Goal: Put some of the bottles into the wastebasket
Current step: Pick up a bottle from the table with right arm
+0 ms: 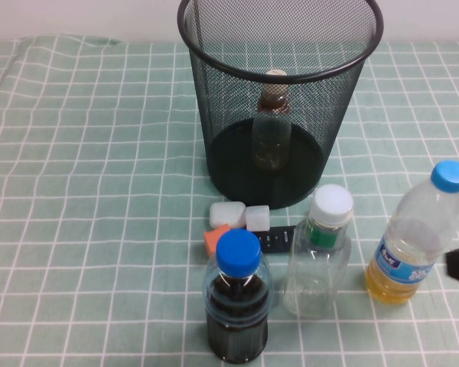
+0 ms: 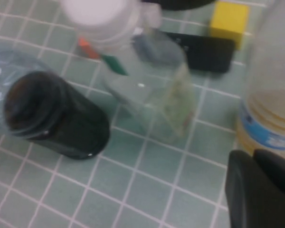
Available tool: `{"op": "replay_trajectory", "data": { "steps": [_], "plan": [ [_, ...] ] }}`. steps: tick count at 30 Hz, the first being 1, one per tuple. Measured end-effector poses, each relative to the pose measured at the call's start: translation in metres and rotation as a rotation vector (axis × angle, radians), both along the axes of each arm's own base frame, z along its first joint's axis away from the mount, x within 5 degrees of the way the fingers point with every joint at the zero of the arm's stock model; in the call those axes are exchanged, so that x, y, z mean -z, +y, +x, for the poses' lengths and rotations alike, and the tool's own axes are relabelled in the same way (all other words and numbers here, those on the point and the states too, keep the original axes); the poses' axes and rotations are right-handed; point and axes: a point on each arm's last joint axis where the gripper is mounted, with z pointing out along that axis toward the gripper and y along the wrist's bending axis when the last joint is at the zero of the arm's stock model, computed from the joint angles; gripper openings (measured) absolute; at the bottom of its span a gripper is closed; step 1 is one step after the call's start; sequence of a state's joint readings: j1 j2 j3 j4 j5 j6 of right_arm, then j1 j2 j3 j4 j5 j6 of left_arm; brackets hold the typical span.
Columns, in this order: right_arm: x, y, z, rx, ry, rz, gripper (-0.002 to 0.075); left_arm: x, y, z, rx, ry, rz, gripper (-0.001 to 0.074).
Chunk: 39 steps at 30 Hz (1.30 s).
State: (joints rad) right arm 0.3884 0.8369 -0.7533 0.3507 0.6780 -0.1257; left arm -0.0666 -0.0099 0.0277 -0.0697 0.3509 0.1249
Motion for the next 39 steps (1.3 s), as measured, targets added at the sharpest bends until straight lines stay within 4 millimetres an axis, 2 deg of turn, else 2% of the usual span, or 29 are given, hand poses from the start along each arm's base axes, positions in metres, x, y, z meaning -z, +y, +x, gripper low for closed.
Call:
{"op": "replay_trajectory", "data": {
  "steps": [3,6,13,16,23,26,34,39],
  "plan": [
    [-0.004,0.022,-0.007,-0.132,-0.125,-0.003,-0.0001,0.0,0.0,0.0,0.0,0.0,0.0,-0.0002],
    [-0.001,0.037,-0.011,-0.189,-0.258,0.049,-0.0001,0.0,0.0,0.0,0.0,0.0,0.0,-0.0002],
    [0.031,0.044,-0.016,-0.159,-0.504,0.201,0.0025,0.0,0.0,0.0,0.0,0.0,0.0,-0.0002],
    [0.038,0.042,-0.02,-0.135,-0.607,0.267,0.01,0.0,0.0,0.0,0.0,0.0,0.0,-0.0002],
    [0.047,0.046,-0.019,-0.143,-0.653,0.262,0.0435,0.0,0.0,0.0,0.0,0.0,0.0,-0.0003],
    [0.05,0.052,-0.013,-0.129,-0.669,0.26,0.0516,0.0,0.0,0.0,0.0,0.0,0.0,-0.0003],
    [0.059,0.064,0.005,-0.07,-0.756,0.279,0.0531,0.0,0.0,0.0,0.0,0.0,0.0,-0.0003],
    [0.066,0.069,0.011,-0.054,-0.751,0.247,0.0531,0.0,0.0,0.0,0.0,0.0,0.0,-0.0003]
  ]
}}
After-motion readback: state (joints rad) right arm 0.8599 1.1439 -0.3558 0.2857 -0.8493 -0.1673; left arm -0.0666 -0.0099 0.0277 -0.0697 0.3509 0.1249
